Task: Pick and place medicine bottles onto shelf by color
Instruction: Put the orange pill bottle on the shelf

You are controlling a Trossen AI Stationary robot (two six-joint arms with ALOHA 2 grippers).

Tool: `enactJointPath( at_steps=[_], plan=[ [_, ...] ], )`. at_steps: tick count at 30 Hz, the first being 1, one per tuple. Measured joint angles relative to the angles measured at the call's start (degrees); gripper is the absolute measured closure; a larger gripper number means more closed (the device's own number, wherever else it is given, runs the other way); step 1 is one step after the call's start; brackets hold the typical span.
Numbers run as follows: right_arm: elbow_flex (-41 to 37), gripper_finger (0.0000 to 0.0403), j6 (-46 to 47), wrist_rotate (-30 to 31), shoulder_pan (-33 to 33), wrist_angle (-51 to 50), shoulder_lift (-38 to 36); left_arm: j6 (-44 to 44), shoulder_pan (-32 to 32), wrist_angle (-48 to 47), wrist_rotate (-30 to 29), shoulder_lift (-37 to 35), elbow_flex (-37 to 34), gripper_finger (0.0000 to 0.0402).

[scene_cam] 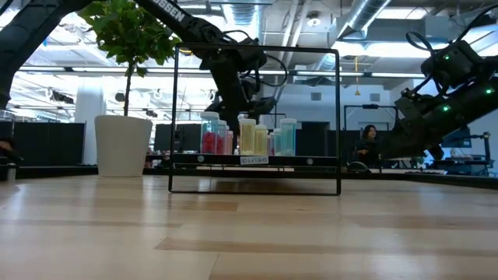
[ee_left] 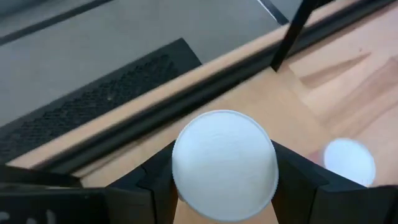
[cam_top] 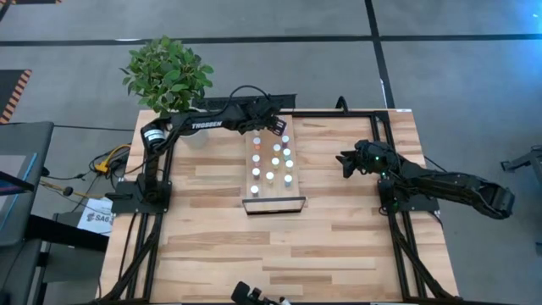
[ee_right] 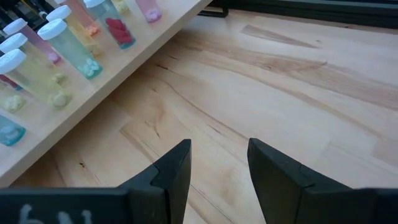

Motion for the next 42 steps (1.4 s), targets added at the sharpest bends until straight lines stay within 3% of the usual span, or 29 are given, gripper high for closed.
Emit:
enactJointPath(
  at_steps=[29, 42],
  plan=[
    [0.0, 0.0223, 0.0, 0.0, 0.0, 0.0, 0.0, -1.4, -0.2, 2.5, 1.1, 1.7, -0.6, 0.0222],
    [0.0, 0.0223, 0.0, 0.0, 0.0, 0.0, 0.0, -2.3, -0.5, 2.5, 1.0, 1.7, -0.6, 0.0177]
  ],
)
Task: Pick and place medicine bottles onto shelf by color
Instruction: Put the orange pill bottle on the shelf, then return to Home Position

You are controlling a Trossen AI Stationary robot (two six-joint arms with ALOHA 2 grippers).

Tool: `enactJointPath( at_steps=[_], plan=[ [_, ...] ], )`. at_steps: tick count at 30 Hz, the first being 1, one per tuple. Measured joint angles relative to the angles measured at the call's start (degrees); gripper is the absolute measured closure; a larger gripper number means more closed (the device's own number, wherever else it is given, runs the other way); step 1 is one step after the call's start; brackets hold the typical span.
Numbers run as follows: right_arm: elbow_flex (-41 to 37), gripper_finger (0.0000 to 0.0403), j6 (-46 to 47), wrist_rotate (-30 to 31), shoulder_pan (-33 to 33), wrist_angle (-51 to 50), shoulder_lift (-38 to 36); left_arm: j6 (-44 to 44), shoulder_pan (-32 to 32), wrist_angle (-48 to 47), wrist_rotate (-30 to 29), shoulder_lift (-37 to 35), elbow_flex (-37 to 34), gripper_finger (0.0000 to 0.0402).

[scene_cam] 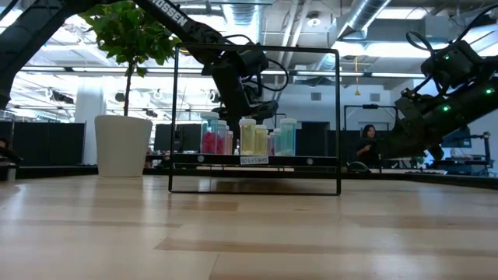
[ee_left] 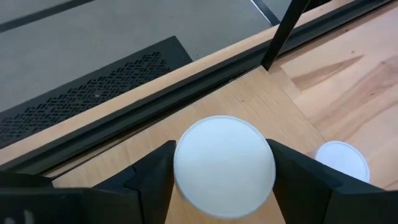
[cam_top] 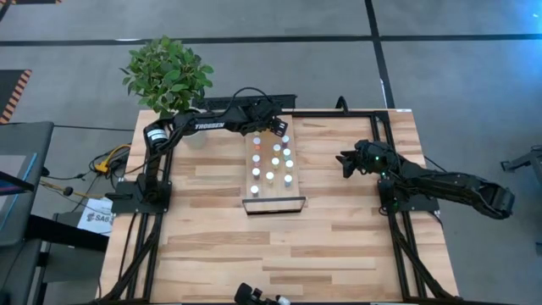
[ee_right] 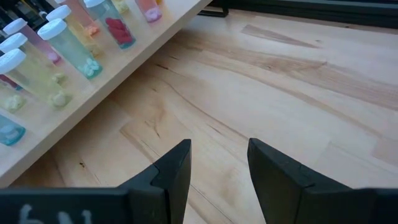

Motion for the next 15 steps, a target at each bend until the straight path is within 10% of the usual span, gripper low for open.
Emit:
enactJointPath(
  at_steps=[15],
  plan=[
    [0.0, 0.0223, 0.0, 0.0, 0.0, 0.0, 0.0, 2.1, -0.2, 1.3, -2.7, -4.3, 0.0, 0.0175]
  ],
)
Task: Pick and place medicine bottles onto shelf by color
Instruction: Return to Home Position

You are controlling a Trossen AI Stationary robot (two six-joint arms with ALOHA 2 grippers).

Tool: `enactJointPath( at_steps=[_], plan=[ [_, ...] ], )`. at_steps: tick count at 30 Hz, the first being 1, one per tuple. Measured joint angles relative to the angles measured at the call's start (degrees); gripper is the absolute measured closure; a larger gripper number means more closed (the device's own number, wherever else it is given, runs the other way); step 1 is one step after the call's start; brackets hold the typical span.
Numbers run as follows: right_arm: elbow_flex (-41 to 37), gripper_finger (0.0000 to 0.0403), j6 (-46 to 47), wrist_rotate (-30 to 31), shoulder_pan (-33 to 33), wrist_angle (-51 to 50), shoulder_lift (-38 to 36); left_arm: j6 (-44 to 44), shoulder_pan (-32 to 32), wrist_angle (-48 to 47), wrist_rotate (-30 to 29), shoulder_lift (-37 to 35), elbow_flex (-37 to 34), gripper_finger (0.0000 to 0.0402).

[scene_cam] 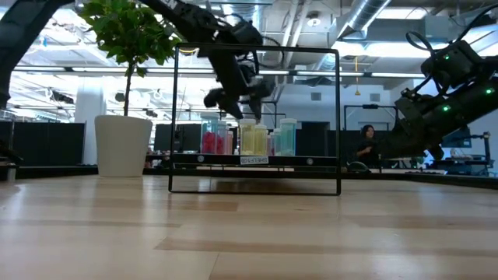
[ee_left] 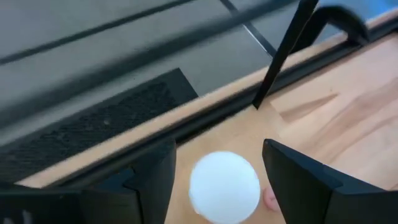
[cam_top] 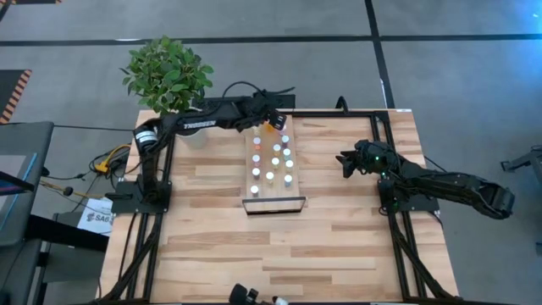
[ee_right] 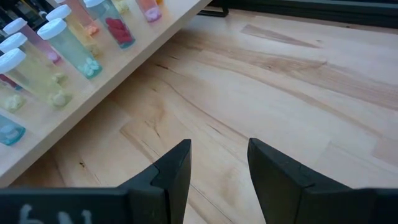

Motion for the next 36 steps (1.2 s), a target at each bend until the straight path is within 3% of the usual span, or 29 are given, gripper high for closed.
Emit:
enactJointPath(
  at_steps=[9, 12, 20, 25, 31, 36],
  plan=[
    [0.0, 0.0223, 0.0, 0.0, 0.0, 0.0, 0.0, 1.5, -2.0, -3.1, -0.6, -7.8, 0.0, 0.0175],
    [0.0, 0.0223, 0.0, 0.0, 0.0, 0.0, 0.0, 4.5, -4.3, -3.6, 1.6, -11.9, 0.0, 0.0175],
    [0.0, 0.0223, 0.0, 0.0, 0.0, -0.3, 0.0, 13.6, -11.3, -7.5, -0.4, -23.5, -1.7, 0.0175],
    [0.0, 0.0223, 0.0, 0.0, 0.0, -0.3, 0.0, 10.3, -12.6, 1.2, 0.5, -31.9, -16.6, 0.0174],
    [0.0, 0.0223, 0.0, 0.0, 0.0, -0.4, 0.0, 7.8, -13.7, 29.0, 8.1, -41.5, -40.6, 0.0174],
    [0.0, 0.0223, 0.0, 0.0, 0.0, -0.3, 0.1, 6.1, -14.7, 51.3, 10.9, -44.7, -56.8, 0.0174]
  ],
)
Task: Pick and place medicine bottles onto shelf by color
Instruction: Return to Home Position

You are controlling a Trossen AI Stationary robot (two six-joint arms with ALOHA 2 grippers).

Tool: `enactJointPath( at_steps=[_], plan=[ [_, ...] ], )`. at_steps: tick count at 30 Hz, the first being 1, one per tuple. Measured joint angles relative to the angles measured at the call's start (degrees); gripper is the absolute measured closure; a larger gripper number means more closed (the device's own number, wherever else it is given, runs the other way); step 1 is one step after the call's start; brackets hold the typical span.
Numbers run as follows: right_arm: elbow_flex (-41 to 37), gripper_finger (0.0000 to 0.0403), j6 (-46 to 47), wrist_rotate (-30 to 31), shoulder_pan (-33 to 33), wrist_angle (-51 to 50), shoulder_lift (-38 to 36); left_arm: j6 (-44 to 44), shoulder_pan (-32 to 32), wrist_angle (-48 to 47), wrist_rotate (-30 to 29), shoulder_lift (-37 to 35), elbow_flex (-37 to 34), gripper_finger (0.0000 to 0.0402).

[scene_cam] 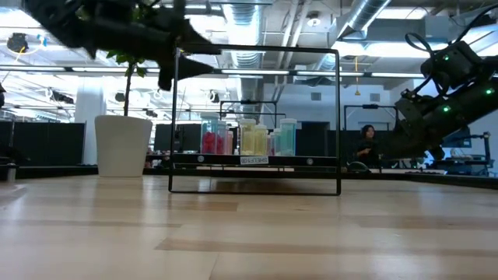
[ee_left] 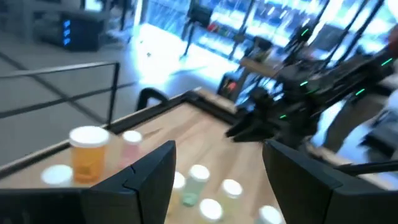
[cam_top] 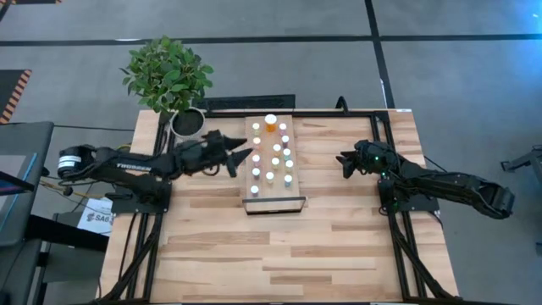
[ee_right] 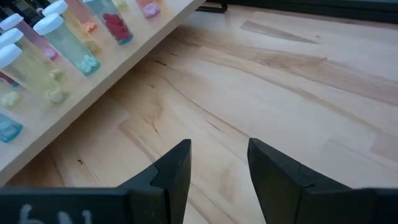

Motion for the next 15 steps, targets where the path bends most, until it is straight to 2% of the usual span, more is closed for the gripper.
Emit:
enactJointPath(
  at_steps=[4, 7, 15],
  plan=[
    [0.0, 0.0223, 0.0, 0.0, 0.0, 0.1, 0.3, -0.4, -1.0, 16.5, -0.2, -0.3, -9.8, 0.0174],
    [0.0, 0.0223, 0.0, 0.0, 0.0, 0.0, 0.3, -0.4, -2.0, 24.7, -1.9, -0.3, -14.9, 0.0174],
    [0.0, 0.0223, 0.0, 0.0, 0.0, 0.0, 0.3, -0.2, -4.5, 36.8, -6.6, -0.3, -23.9, 0.0174]
  ],
)
